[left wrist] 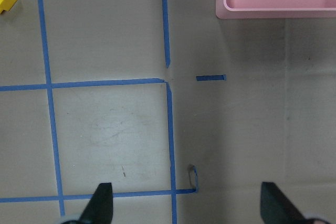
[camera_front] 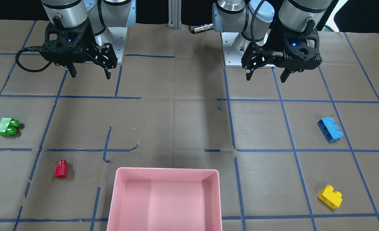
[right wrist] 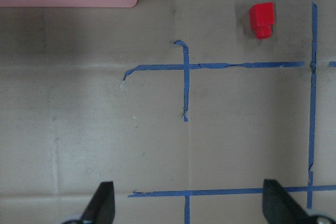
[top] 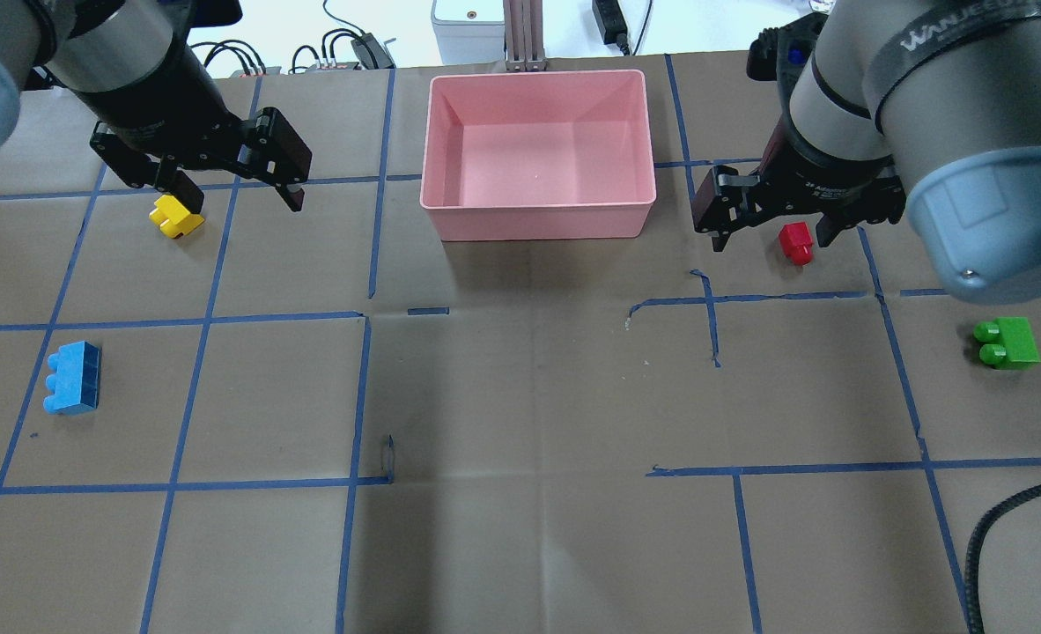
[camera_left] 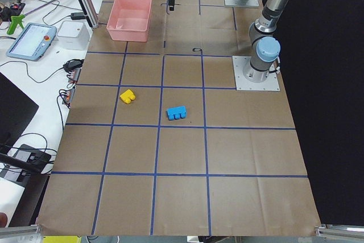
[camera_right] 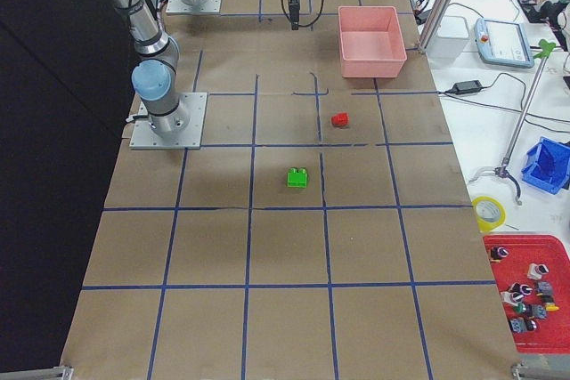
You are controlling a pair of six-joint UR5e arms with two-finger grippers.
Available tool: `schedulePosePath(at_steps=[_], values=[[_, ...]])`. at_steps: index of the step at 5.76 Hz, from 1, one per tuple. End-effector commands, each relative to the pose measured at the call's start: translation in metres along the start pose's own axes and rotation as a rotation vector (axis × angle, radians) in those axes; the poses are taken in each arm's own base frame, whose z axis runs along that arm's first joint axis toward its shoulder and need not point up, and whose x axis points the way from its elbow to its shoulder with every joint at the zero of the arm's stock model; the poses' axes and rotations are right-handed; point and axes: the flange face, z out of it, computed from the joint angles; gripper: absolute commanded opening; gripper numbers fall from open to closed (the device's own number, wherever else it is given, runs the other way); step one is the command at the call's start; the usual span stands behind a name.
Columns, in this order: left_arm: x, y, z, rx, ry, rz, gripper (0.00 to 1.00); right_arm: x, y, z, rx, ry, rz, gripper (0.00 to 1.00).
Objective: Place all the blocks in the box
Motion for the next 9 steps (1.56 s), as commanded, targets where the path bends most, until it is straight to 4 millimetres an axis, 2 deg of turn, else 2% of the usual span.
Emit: schedulePosePath(at_steps=[1, 2, 3, 4, 5, 6, 7, 8, 9], values=[[-0.089, -0.013, -0.001, 0.016, -0.007, -0.174, 1.00, 0.000, 0.000, 0.001, -0.002, 0.000, 0.000, 1.00], [-0.176, -0.011, 0.002, 0.007, -0.021, -0.316, 1.00, 0.002, 0.000, 0.000, -0.002, 0.002, 0.002, 1.00], [-0.266, 0.006, 0.014, -0.017, -0.013, -0.325, 1.00, 0.004, 0.000, 0.003, -0.017, 0.004, 0.005, 1.00], [-0.314, 0.022, 0.019, -0.023, -0.017, -0.305, 1.00, 0.006, 0.000, 0.004, -0.028, 0.009, -0.022, 1.00], [-0.347, 0.016, 0.037, -0.018, -0.023, -0.256, 1.00, 0.022, -0.003, 0.005, -0.029, 0.014, -0.090, 1.00], [-0.375, -0.001, 0.070, -0.016, -0.024, -0.186, 1.00, 0.068, -0.007, 0.010, -0.067, 0.014, -0.191, 1.00], [-0.400, -0.014, 0.111, -0.016, -0.023, -0.144, 1.00, 0.129, -0.003, 0.008, -0.061, 0.021, -0.151, 1.00], [-0.404, -0.005, 0.157, -0.061, 0.019, -0.167, 0.99, 0.194, 0.007, 0.020, -0.053, 0.026, -0.161, 1.00], [-0.405, 0.007, 0.193, -0.022, -0.014, -0.172, 0.99, 0.257, 0.013, 0.033, -0.001, 0.052, -0.102, 1.00]])
